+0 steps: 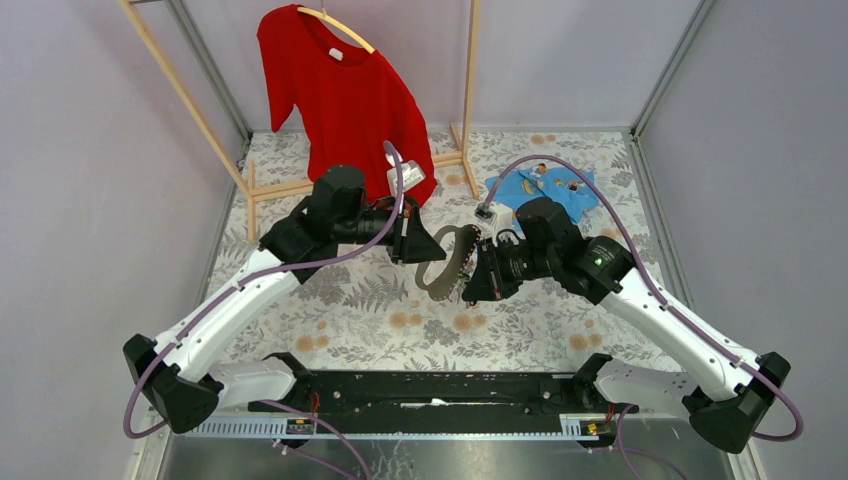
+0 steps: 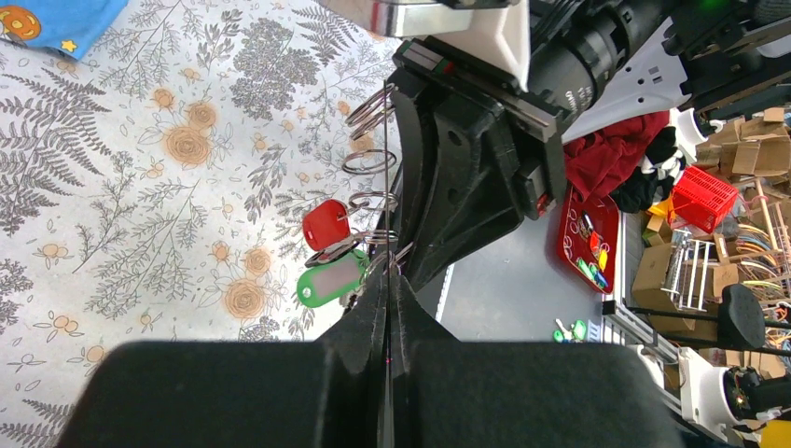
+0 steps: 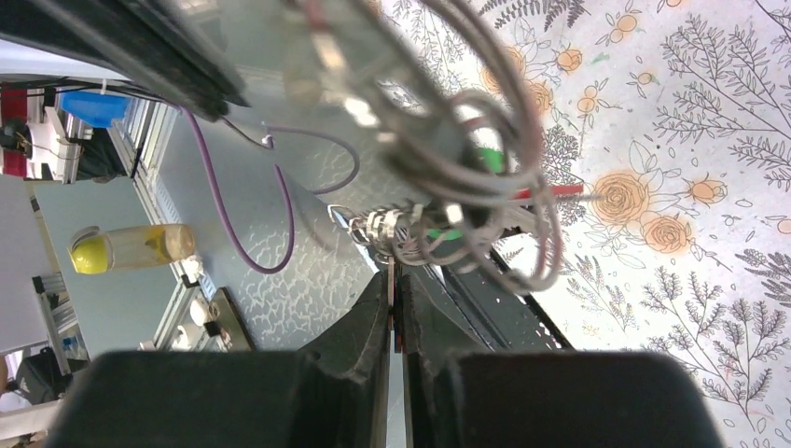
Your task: Remove the keys from the keyring
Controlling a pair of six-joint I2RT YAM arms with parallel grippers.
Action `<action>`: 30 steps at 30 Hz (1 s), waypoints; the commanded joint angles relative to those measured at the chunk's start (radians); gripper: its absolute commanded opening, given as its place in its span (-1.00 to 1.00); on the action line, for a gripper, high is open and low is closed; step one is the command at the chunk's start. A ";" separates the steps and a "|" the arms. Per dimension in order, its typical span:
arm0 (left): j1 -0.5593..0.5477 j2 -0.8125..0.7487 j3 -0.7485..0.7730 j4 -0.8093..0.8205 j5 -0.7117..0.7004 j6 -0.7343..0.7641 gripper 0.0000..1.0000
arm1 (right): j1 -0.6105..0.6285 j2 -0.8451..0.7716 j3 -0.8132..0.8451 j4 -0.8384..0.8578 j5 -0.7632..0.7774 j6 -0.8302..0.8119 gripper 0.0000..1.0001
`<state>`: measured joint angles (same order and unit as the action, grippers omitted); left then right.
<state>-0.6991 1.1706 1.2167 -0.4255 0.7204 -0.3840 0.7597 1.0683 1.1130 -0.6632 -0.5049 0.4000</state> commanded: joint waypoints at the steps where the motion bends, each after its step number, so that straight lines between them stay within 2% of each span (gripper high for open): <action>1: -0.005 -0.042 0.007 0.038 -0.006 0.019 -1.00 | 0.010 -0.027 -0.017 0.021 0.026 0.024 -1.00; 9: -0.004 -0.047 0.014 0.037 -0.010 0.015 -1.00 | 0.011 -0.048 -0.062 0.041 0.018 0.036 -1.00; 17: -0.003 -0.047 -0.001 0.098 -0.003 -0.052 -1.00 | 0.010 -0.062 -0.090 0.054 0.013 0.032 -1.00; 21: 0.007 -0.038 -0.034 0.168 0.038 -0.129 -1.00 | 0.011 -0.072 -0.102 0.055 0.018 0.027 -1.00; 26: 0.054 -0.036 -0.120 0.353 0.145 -0.279 -1.00 | 0.011 -0.081 -0.114 0.052 0.033 0.016 -1.00; 30: 0.091 -0.030 -0.170 0.414 0.180 -0.348 -1.00 | 0.011 -0.087 -0.112 0.030 0.053 0.005 -1.00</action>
<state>-0.6392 1.1572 1.0729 -0.1890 0.8253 -0.6231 0.7597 1.0050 0.9989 -0.6380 -0.4793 0.4232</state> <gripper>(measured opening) 0.006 0.102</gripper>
